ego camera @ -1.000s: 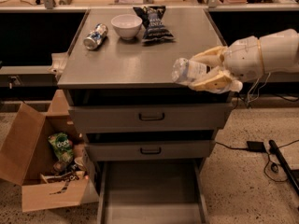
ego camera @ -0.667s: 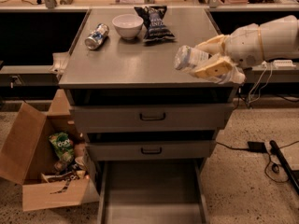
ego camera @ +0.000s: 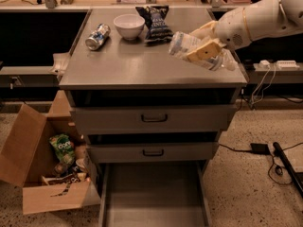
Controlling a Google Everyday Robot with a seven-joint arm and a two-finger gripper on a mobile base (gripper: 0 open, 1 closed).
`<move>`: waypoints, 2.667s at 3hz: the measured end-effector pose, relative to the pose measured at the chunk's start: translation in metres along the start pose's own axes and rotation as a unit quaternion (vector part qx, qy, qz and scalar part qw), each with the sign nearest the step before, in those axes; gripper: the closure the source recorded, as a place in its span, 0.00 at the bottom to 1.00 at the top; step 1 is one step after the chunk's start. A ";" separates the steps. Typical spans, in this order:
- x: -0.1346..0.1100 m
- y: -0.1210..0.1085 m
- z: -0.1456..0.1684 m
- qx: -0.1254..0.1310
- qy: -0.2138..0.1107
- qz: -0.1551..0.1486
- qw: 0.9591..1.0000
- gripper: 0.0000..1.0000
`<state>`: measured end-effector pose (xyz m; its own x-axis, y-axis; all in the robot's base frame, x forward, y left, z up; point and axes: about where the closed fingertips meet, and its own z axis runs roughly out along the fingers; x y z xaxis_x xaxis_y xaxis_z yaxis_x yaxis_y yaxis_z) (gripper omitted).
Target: Pick blue plastic bottle from bottom drawer and place on counter
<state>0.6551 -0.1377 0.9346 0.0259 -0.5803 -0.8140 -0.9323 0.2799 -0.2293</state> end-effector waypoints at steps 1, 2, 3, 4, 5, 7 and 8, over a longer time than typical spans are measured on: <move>0.000 -0.001 0.001 0.002 0.002 0.003 1.000 1.00; 0.005 -0.010 0.010 0.021 0.017 0.035 0.999 1.00; 0.012 -0.034 0.022 0.042 0.025 0.085 0.995 1.00; 0.022 -0.058 0.032 0.052 0.029 0.132 0.989 1.00; 0.042 -0.077 0.045 0.053 0.041 0.183 0.981 1.00; 0.072 -0.097 0.061 0.050 0.054 0.226 0.971 1.00; 0.075 -0.110 0.066 0.055 0.051 0.229 0.970 0.78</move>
Offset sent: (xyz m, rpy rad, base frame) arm 0.0271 -0.0031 -0.0126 -0.0105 0.0823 -0.1868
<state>0.7838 -0.1617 0.8634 -0.4237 -0.4459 -0.7884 -0.7927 0.6037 0.0845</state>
